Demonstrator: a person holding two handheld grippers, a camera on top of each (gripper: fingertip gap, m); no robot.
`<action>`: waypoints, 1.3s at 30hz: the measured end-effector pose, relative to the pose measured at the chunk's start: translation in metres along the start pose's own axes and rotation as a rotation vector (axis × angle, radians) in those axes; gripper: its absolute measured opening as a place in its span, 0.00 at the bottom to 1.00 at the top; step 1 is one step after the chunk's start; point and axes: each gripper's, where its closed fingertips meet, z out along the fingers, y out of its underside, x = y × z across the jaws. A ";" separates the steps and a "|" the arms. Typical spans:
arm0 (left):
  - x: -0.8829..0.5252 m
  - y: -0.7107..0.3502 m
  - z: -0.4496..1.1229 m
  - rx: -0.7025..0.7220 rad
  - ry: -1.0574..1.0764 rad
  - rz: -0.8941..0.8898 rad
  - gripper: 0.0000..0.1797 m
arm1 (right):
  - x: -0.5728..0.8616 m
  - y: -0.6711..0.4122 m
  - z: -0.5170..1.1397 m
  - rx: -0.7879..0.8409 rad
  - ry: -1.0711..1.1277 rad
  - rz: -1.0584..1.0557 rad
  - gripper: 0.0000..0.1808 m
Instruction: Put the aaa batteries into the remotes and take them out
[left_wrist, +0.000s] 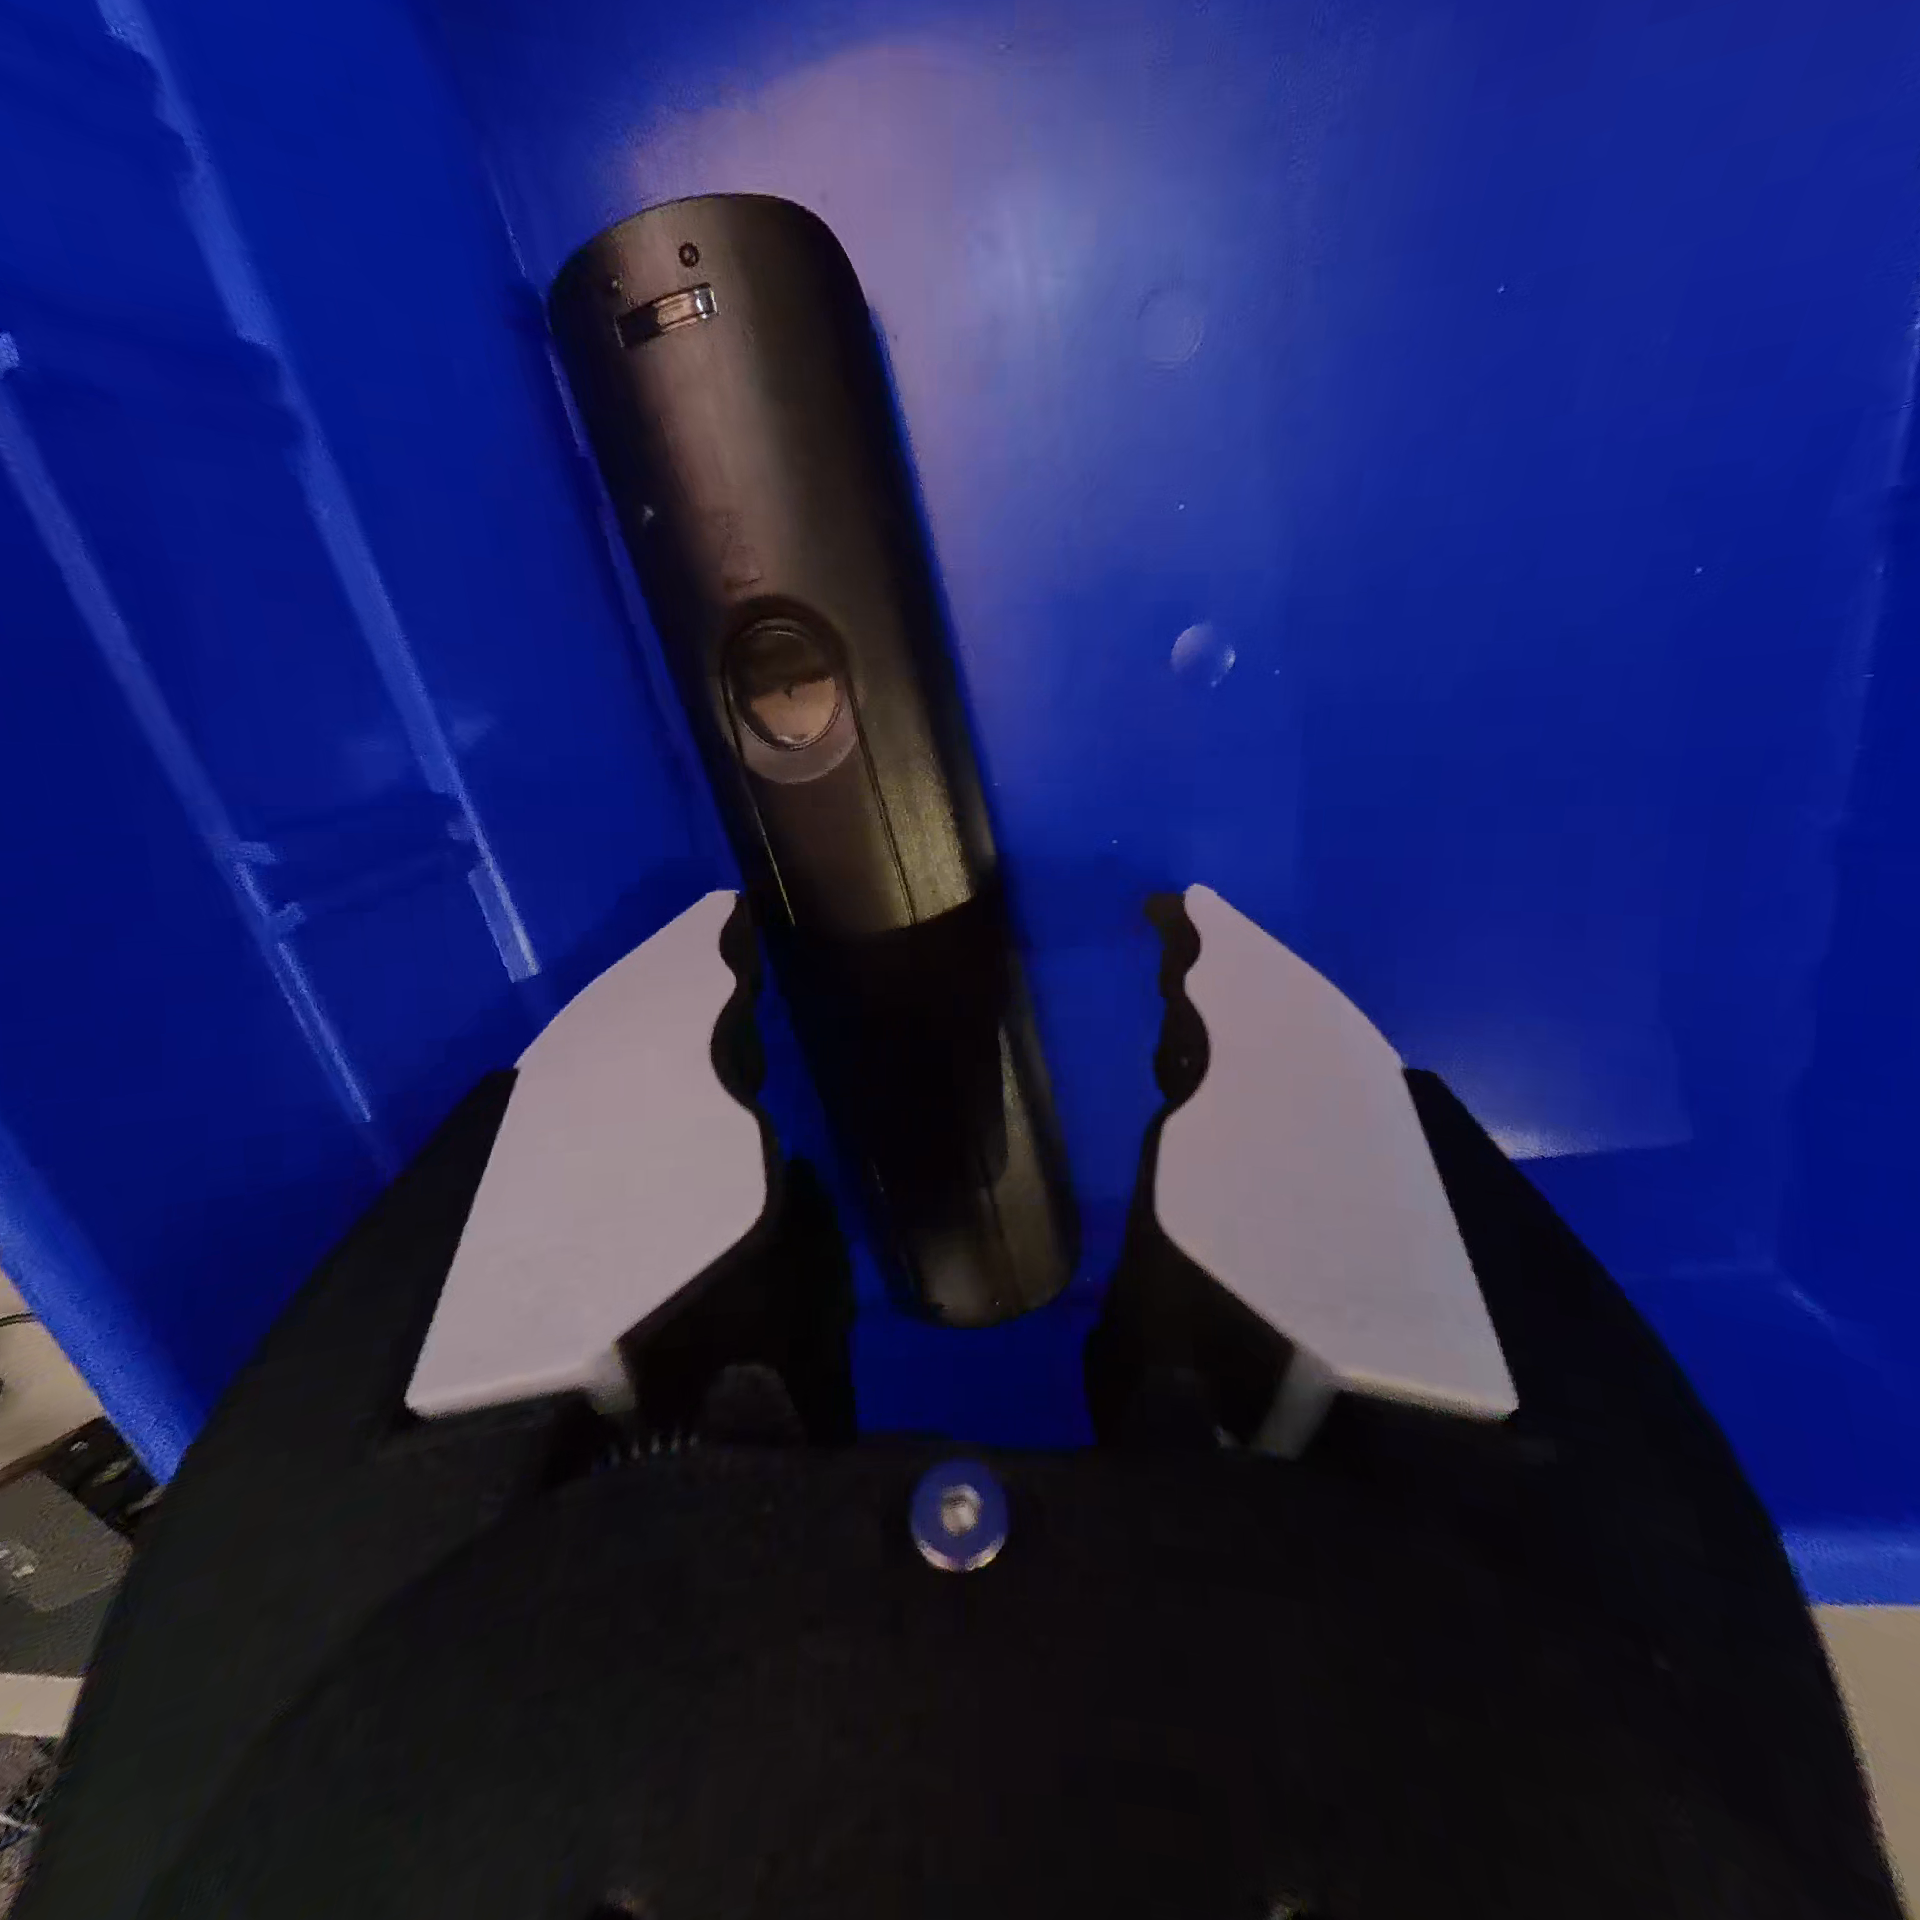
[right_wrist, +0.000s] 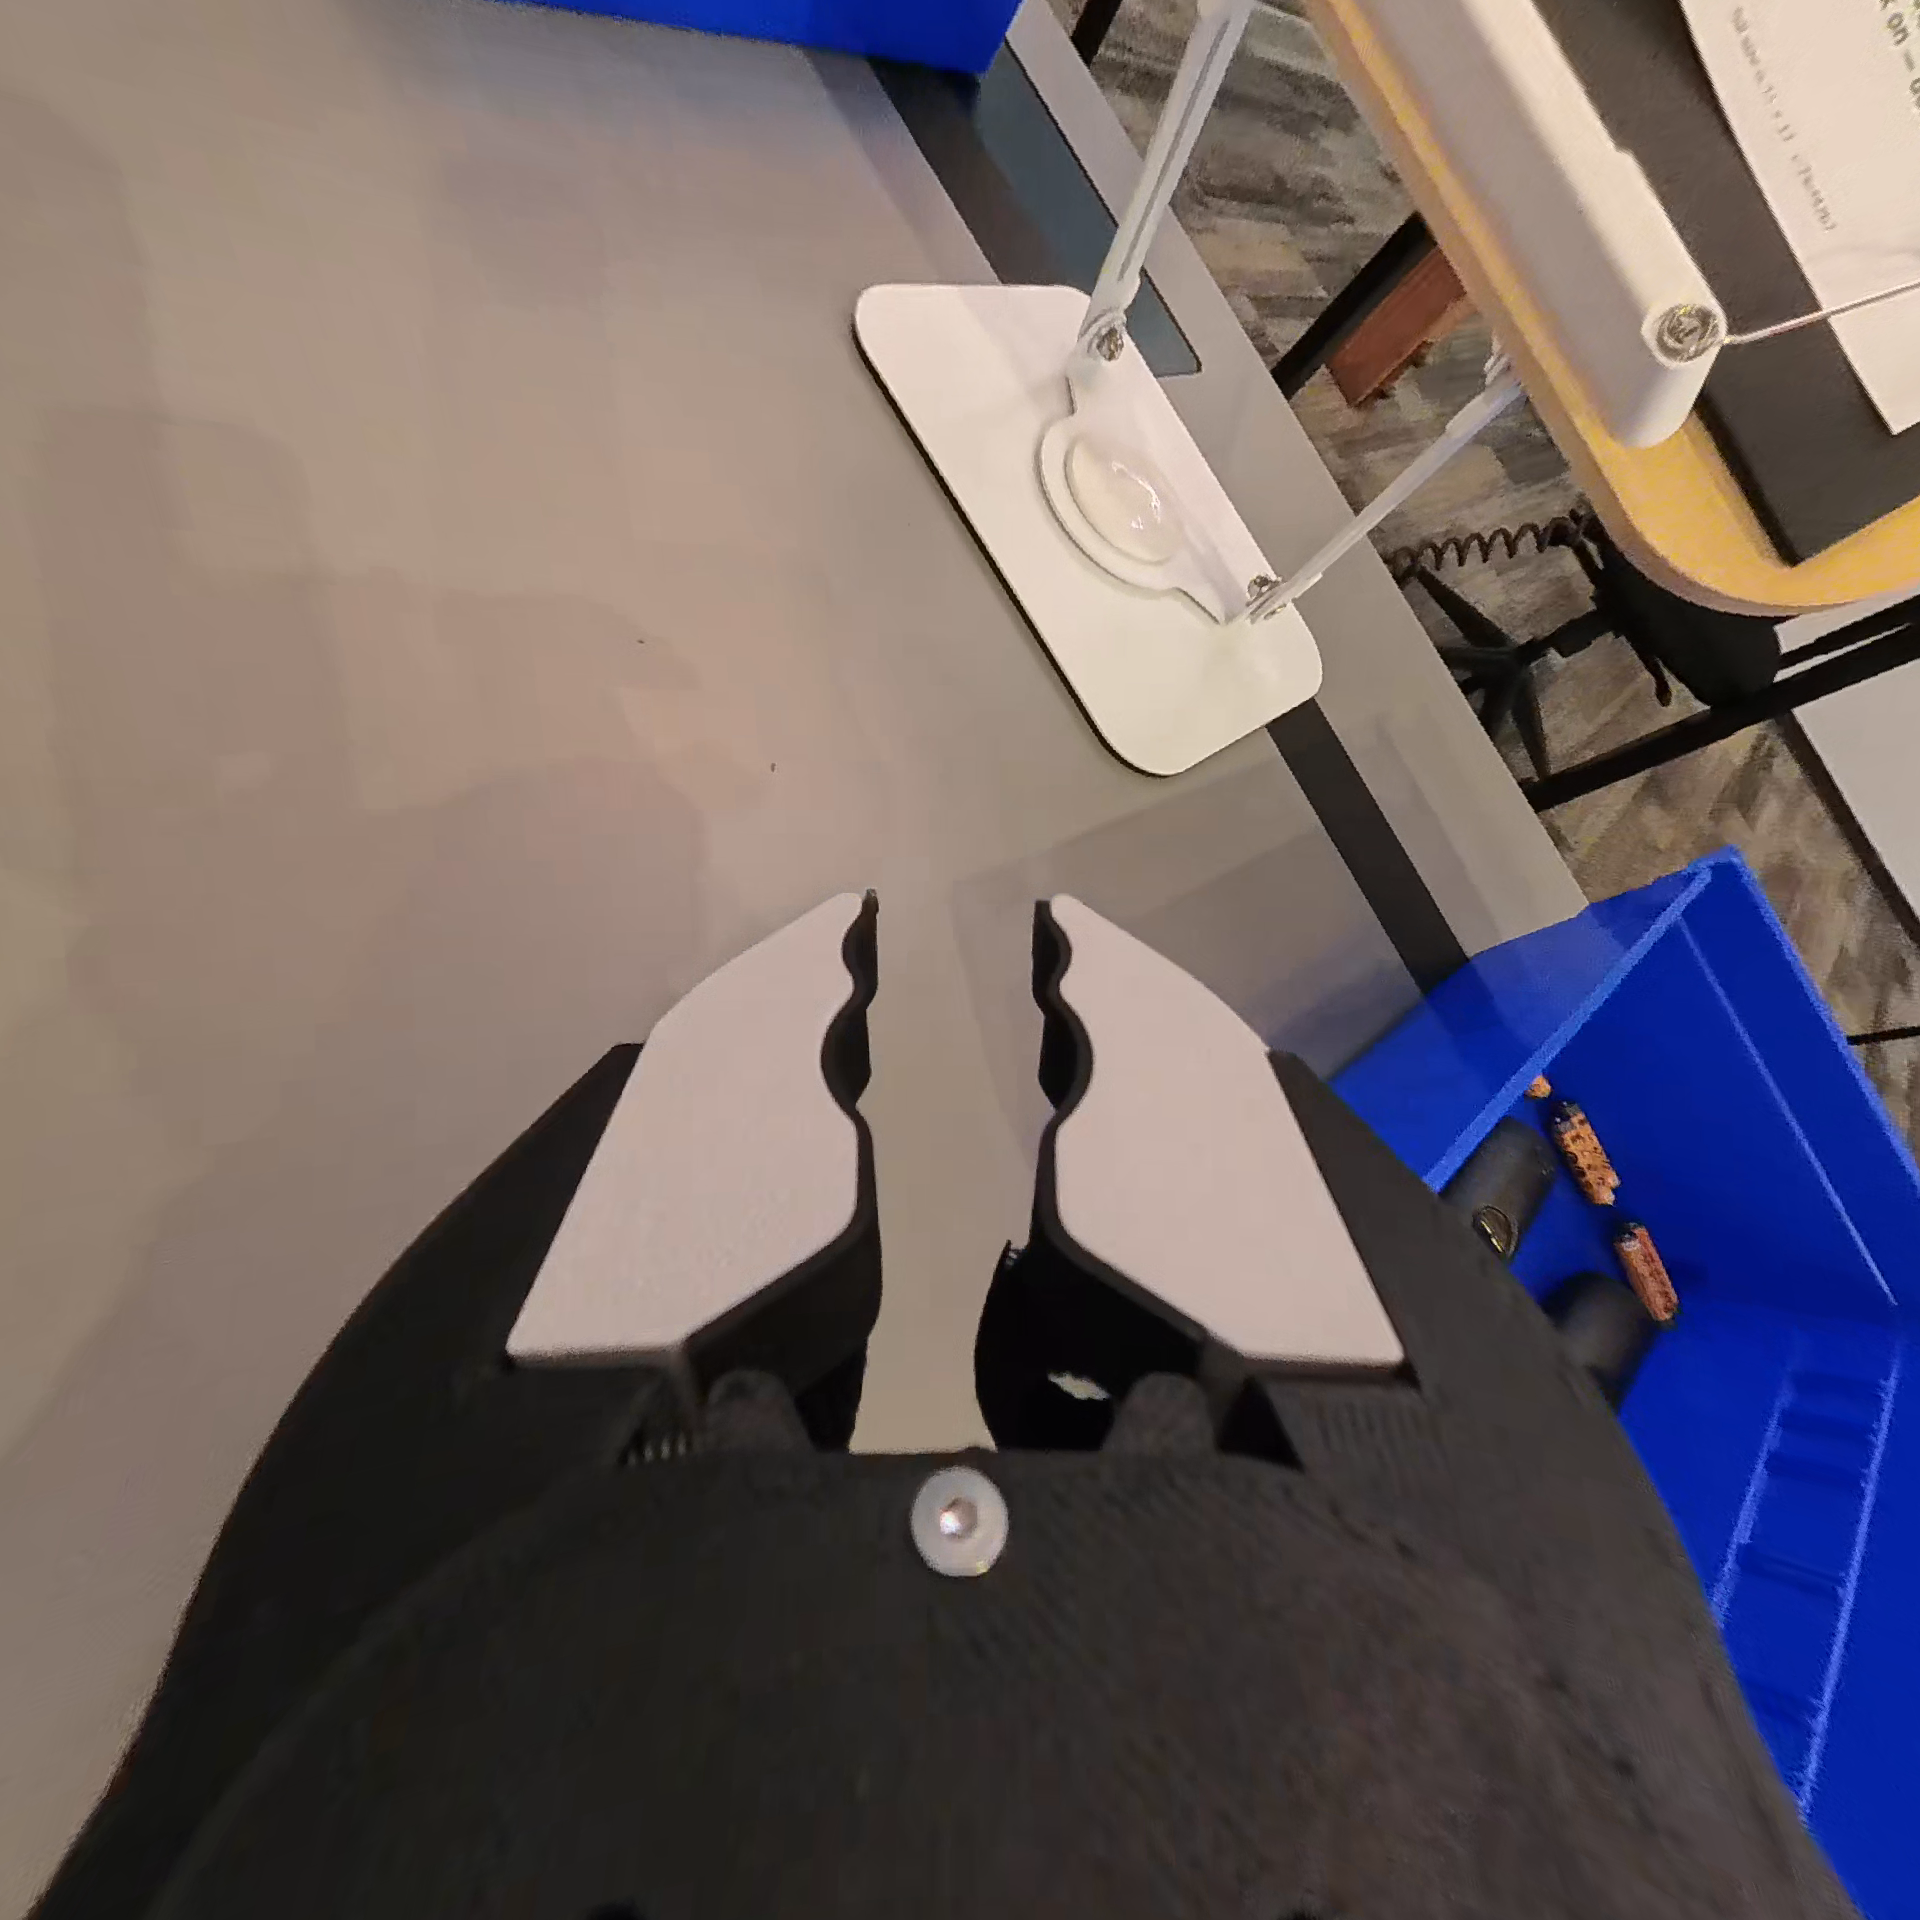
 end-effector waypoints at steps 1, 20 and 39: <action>0.001 0.000 0.000 -0.007 0.002 0.003 0.41 | -0.001 -0.002 -0.001 0.010 -0.006 0.006 0.16; 0.030 -0.016 0.002 0.075 0.113 -0.009 0.30 | -0.006 -0.005 -0.005 0.035 -0.029 0.024 0.16; 0.128 -0.023 -0.190 0.951 0.593 -0.002 0.24 | -0.044 -0.106 0.027 0.395 -0.211 0.180 0.34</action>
